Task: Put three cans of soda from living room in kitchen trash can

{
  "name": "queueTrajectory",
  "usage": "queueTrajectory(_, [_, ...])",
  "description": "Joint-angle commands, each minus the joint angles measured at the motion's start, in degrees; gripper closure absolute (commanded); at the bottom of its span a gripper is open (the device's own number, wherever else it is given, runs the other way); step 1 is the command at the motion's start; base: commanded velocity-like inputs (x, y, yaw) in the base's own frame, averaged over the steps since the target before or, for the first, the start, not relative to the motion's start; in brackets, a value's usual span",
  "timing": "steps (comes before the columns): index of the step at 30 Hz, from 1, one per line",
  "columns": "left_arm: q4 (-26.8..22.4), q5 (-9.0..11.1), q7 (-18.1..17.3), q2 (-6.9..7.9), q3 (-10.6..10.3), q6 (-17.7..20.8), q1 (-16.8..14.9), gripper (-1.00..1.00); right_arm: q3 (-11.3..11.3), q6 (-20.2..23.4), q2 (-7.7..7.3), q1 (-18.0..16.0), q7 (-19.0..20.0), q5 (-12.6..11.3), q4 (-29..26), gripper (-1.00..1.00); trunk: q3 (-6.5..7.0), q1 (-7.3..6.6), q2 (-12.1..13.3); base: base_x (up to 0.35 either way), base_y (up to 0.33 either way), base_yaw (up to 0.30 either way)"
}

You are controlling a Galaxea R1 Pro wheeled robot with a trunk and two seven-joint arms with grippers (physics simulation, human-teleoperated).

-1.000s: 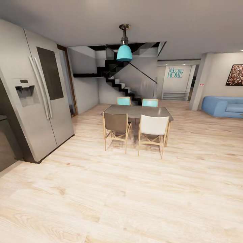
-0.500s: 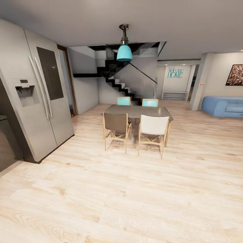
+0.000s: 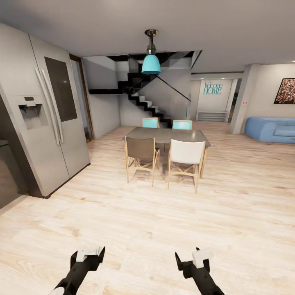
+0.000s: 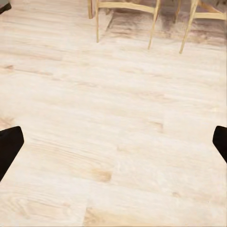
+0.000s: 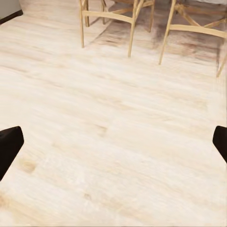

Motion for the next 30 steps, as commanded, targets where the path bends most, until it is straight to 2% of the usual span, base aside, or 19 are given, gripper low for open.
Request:
queueTrajectory(1, [-1.4, 0.0, -0.6, 0.09, 0.0, -0.1, 0.0, -1.0, 0.1, 0.0, -0.38, 0.0, 0.0, 0.0, -1.8, -1.0, 0.0, 0.0, 0.0, 0.0, 0.0, 0.0])
queueTrajectory(4, [-2.2, -0.1, -1.7, 0.23, 0.1, -0.4, 0.1, -1.0, 0.1, 0.0, -1.39, 0.1, 0.1, -0.1, -3.0, -1.0, 0.0, 0.0, 0.0, 0.0, 0.0, 0.0])
queueTrajectory(7, [-0.6, -0.1, -2.4, 0.31, 0.1, -2.2, 0.1, -1.0, 0.1, -0.1, -2.32, 0.3, 0.1, -0.3, -3.0, -1.0, 0.0, 0.0, 0.0, 0.0, 0.0, 0.0])
queueTrajectory(10, [2.3, -0.1, -2.9, 0.38, 0.0, -7.6, 0.1, -1.0, 0.1, -0.1, -2.94, 0.5, 0.1, -0.2, -2.7, -1.0, 0.0, 0.0, 0.0, 0.0, 0.0, 0.0])
queueTrajectory(15, [6.4, -0.5, -3.1, 0.42, 0.1, -13.2, 0.2, -1.0, 0.1, -0.2, -3.33, 0.7, 0.0, -0.1, -1.9, -1.0, 0.0, 0.0, 0.0, 0.0, 0.002, 0.0])
queueTrajectory(20, [10.3, -0.6, -3.1, 0.38, 0.0, -14.2, 0.1, -1.0, 0.1, -0.2, -3.29, 0.8, 0.0, -0.2, -0.5, -1.0, 0.0, 0.0, 0.0, 0.0, 0.066, 0.0])
queueTrajectory(30, [12.7, -0.7, -3.0, 0.36, -0.1, -14.4, 0.1, -1.0, 0.0, -0.2, -2.77, 0.8, -0.1, -0.6, -0.3, -1.0, 0.0, 0.0, 0.0, 0.0, 0.028, 0.0])
